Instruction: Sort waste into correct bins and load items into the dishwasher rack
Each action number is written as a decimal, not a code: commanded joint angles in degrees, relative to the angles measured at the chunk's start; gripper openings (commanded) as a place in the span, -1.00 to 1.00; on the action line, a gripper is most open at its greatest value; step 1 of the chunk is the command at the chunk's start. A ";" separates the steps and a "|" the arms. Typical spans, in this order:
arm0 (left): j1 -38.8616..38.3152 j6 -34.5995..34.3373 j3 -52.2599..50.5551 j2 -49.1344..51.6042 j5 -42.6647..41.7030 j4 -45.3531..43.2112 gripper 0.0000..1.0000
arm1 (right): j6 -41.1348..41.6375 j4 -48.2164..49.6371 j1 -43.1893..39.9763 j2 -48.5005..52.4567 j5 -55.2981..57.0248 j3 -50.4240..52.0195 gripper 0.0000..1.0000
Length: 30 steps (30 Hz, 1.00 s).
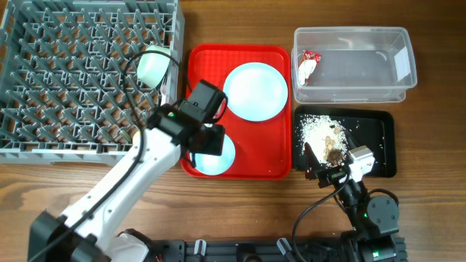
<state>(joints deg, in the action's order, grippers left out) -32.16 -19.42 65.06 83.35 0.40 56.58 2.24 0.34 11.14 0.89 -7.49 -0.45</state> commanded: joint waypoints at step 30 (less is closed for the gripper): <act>5.79 -1.60 5.62 5.53 13.94 5.42 -0.92 | -0.70 0.31 -0.33 -0.61 -0.68 0.15 1.00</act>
<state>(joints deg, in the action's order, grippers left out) -26.87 -22.35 60.45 93.93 5.15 57.14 2.24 0.34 11.14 0.89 -7.51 -0.45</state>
